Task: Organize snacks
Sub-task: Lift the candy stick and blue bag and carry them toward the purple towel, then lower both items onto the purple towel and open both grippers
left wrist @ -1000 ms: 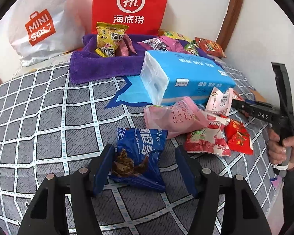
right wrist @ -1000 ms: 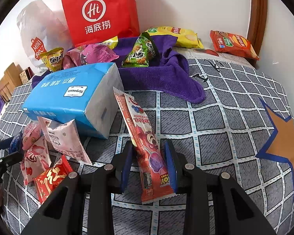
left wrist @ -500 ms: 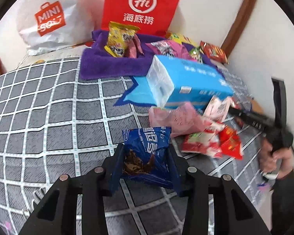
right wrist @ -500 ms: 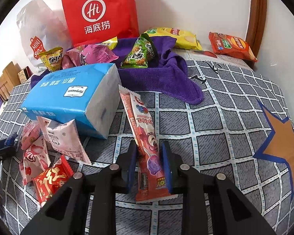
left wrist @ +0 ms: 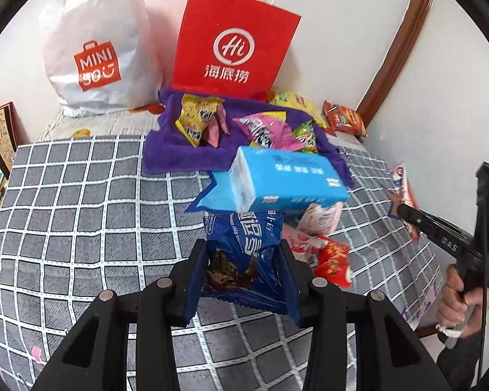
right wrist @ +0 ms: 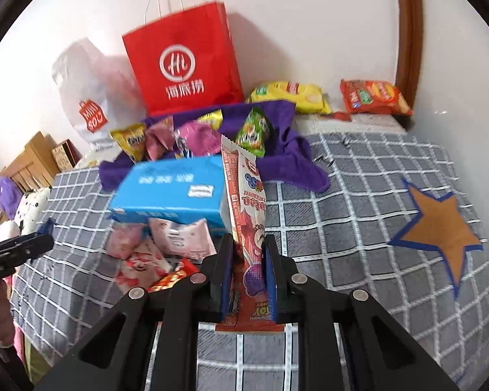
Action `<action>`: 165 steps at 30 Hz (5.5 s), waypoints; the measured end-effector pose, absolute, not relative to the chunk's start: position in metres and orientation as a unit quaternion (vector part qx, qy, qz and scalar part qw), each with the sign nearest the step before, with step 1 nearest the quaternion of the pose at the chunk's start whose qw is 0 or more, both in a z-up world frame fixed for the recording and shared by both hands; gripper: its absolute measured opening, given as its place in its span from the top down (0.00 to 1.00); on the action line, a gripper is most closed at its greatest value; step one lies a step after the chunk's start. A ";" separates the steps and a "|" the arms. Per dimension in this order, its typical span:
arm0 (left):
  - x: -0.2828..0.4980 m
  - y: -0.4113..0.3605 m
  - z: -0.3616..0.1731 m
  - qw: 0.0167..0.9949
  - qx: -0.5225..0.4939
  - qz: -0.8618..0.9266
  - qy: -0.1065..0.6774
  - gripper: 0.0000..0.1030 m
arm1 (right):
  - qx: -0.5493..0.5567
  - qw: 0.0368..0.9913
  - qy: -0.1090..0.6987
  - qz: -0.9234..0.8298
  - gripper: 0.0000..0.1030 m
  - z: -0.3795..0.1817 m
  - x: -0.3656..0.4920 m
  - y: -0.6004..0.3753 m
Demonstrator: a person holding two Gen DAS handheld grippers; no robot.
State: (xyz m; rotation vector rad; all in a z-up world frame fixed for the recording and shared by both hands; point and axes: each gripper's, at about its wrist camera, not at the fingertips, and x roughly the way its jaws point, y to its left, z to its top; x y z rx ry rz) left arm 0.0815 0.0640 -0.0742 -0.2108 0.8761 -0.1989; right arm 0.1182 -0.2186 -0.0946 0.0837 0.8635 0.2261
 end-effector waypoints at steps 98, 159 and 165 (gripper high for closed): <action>0.187 0.022 -0.016 0.912 -0.055 -0.120 0.388 0.61 | 0.020 0.908 0.387 0.159 0.83 -0.033 0.207 -0.154; 0.340 0.022 -0.120 0.859 -0.086 -0.089 0.497 0.60 | -0.020 0.837 0.518 0.177 0.80 -0.159 0.376 -0.136; 0.342 0.021 -0.123 0.856 -0.086 -0.086 0.502 0.59 | -0.022 0.837 0.517 0.179 0.68 -0.156 0.376 -0.135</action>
